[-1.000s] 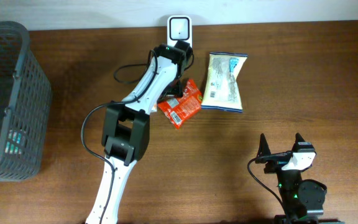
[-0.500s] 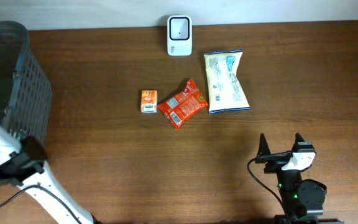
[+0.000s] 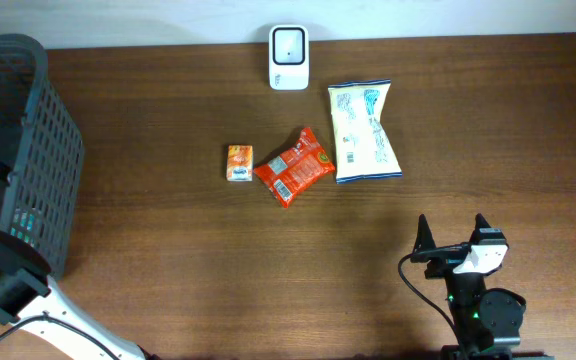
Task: Scan the item barcode
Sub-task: 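Move the green Kleenex tissue pack from basket to above red bag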
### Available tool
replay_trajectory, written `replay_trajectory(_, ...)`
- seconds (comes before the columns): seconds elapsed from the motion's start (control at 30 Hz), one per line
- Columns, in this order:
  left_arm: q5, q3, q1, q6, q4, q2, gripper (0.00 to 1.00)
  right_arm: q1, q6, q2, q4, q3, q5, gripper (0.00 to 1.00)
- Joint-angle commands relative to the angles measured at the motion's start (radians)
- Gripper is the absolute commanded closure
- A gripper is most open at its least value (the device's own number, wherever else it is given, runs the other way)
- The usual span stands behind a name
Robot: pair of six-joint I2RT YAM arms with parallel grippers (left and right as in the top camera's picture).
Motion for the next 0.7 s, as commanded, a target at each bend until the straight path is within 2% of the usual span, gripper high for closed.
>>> replay_trajectory(0.0, -0.046, -0.1, -0.024, 0.016, 0.017, -0.043, 0.01, -0.006, 0.007, -0.006, -0.003, -0.007, -0.005, 0.02)
replay_trajectory(0.1, -0.105, -0.208, -0.041, 0.029, 0.093, -0.043, 0.01, -0.006, 0.007, -0.006, -0.003, -0.007, -0.005, 0.02)
replay_trajectory(0.17, -0.105, -0.278, -0.042, 0.097, 0.166, -0.043, 0.0, -0.006, 0.007, -0.006, -0.003, -0.007, -0.005, 0.02)
replay_trajectory(0.27, -0.105, -0.407, -0.043, 0.158, 0.259, -0.042, 0.12, -0.006, 0.007, -0.006, -0.003, -0.007, -0.005, 0.01)
replay_trajectory(0.3, -0.121, -0.462, -0.042, 0.161, 0.297, -0.042, 0.23, -0.006, 0.007, -0.006, -0.003, -0.007, -0.005, 0.02)
replay_trajectory(0.4, -0.18, -0.563, -0.04, 0.161, 0.388, -0.035, 0.27, -0.006, 0.007, -0.006, -0.003, -0.007, -0.005, 0.02)
replay_trajectory(0.43, -0.188, -0.576, -0.04, 0.161, 0.409, -0.035, 0.42, -0.006, 0.007, -0.006, -0.003, -0.007, -0.005, 0.02)
replay_trajectory(0.47, -0.187, -0.575, -0.04, 0.161, 0.418, -0.035, 0.64, -0.006, 0.007, -0.006, -0.003, -0.007, -0.005, 0.02)
replay_trajectory(0.5, -0.187, -0.573, -0.04, 0.161, 0.419, -0.035, 0.8, -0.006, 0.007, -0.006, -0.003, -0.007, -0.005, 0.02)
replay_trajectory(0.57, -0.183, -0.546, -0.04, 0.161, 0.407, -0.035, 0.96, -0.006, 0.007, -0.006, -0.003, -0.007, -0.005, 0.02)
replay_trajectory(0.63, -0.175, -0.432, -0.041, 0.132, 0.334, -0.035, 1.0, -0.006, 0.007, -0.006, -0.003, -0.007, -0.005, 0.02)
replay_trajectory(0.67, -0.144, -0.275, -0.04, 0.127, 0.247, -0.036, 1.0, -0.006, 0.007, -0.006, -0.003, -0.007, -0.005, 0.02)
